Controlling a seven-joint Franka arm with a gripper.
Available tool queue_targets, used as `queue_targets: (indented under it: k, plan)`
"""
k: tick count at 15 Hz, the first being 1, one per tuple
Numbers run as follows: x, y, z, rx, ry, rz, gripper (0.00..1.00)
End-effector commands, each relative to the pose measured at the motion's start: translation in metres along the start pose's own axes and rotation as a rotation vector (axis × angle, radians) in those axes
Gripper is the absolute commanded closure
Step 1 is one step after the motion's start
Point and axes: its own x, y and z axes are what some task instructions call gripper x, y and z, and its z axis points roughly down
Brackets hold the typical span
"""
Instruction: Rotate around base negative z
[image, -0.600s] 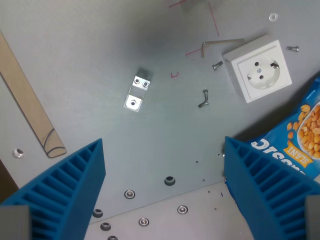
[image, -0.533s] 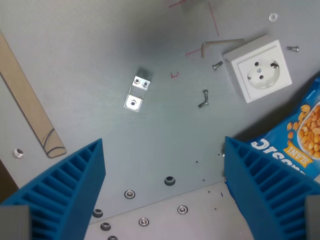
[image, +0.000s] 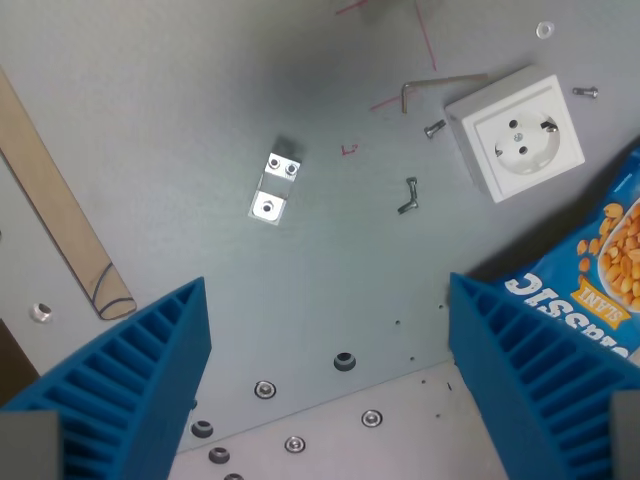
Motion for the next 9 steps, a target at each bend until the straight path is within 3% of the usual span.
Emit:
queue_targets:
  k: [1, 9]
  plan:
    - [-0.0002, 0.0001, -0.0015, 0.002, 0.002, 0.107, 0.0]
    - [-0.0002, 0.0001, -0.0015, 0.002, 0.001, 0.213, 0.0]
